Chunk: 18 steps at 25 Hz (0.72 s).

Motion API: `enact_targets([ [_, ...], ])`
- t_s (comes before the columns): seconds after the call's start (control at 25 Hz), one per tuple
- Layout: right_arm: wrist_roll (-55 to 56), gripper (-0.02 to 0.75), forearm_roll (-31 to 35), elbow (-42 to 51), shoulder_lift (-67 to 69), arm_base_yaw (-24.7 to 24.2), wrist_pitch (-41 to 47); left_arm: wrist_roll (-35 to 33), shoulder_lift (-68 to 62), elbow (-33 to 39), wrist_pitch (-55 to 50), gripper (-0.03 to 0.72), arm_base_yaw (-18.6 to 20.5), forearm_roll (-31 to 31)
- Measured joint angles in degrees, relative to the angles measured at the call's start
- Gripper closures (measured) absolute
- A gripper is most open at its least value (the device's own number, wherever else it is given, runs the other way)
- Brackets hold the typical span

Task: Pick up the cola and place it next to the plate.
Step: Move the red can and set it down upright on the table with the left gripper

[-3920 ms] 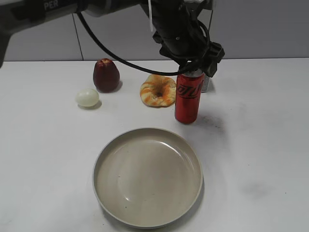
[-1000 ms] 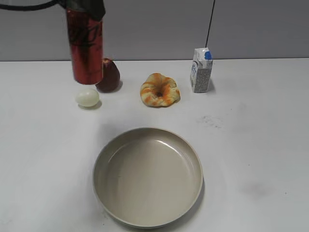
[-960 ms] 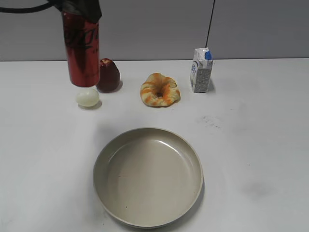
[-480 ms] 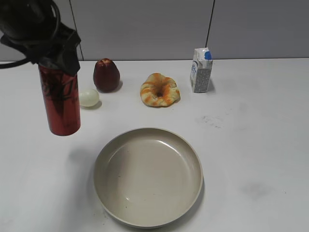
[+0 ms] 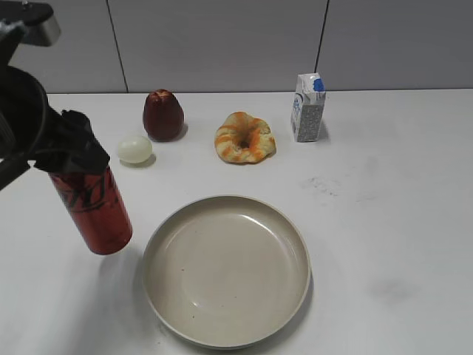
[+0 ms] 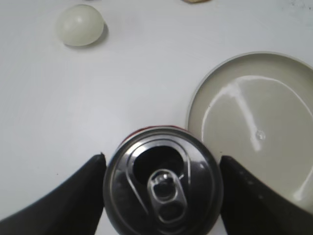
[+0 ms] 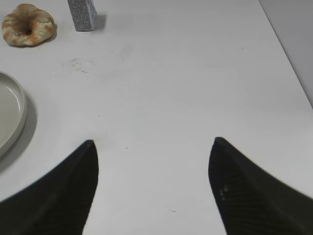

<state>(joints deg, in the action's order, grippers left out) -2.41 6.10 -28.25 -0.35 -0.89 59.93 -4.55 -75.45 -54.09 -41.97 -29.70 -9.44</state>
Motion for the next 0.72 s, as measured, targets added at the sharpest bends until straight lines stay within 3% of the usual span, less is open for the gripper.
enact_targets([
  [0.28, 0.0, 0.203, 0.0, 0.0, 0.0, 0.0, 0.0, 0.09, 0.41, 5.95, 5.81, 0.174, -0.07, -2.15],
  [0.72, 0.0, 0.203, 0.0, 0.0, 0.0, 0.0, 0.0, 0.05, -3.41, 7.04, 9.02, 0.174, -0.07, -2.59],
])
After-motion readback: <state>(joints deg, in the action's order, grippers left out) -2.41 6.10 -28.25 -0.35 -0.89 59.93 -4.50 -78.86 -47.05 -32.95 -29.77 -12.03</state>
